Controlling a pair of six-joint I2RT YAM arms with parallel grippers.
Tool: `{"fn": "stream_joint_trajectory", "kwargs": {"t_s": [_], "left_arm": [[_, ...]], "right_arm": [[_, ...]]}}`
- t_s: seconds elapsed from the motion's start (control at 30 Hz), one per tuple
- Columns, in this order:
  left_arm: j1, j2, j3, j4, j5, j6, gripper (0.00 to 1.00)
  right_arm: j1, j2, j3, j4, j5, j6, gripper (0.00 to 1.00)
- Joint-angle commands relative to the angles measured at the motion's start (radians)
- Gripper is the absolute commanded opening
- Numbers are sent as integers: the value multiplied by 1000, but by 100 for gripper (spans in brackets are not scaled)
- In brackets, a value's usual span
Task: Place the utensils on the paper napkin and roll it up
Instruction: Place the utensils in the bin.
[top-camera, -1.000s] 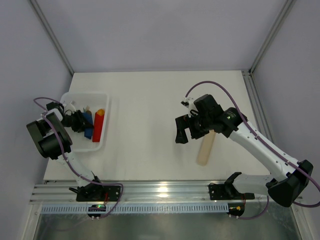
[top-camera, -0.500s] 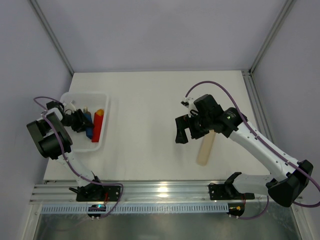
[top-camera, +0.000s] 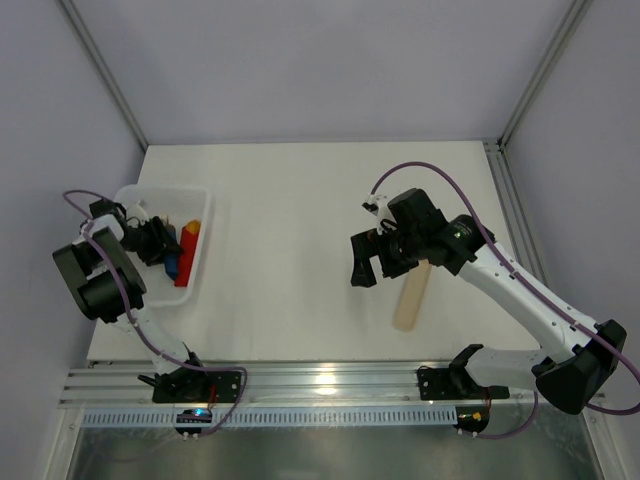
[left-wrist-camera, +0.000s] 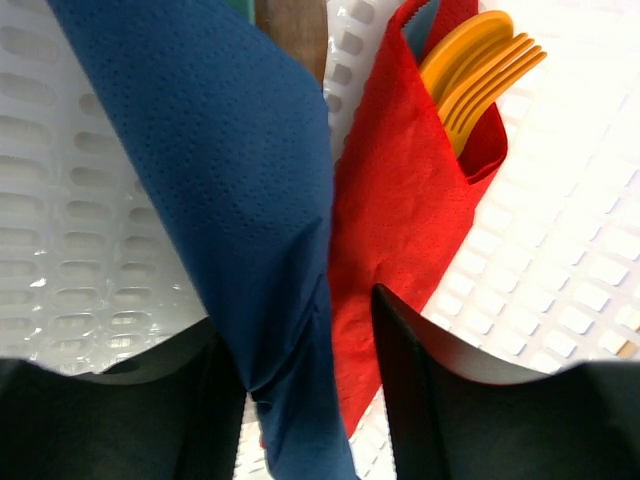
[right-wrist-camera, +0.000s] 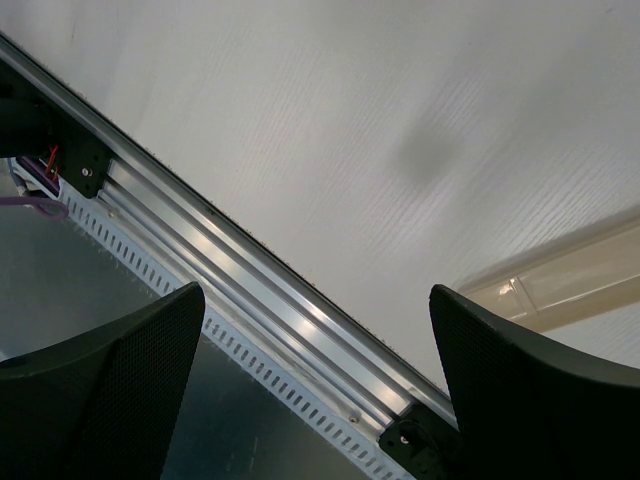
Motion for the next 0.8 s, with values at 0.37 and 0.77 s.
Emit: {"fn": "stream_joint_trajectory", "kwargs": {"t_s": [0.37,0.77], "left_arm": [[7,-73,-22,45,-52,1,51],[35,-116,-37,69,-60,-1,54]], "right_arm": [[-6,-37,5,10,-5,-13,96],[-7,-40,0,11,-5,-15,96]]}}
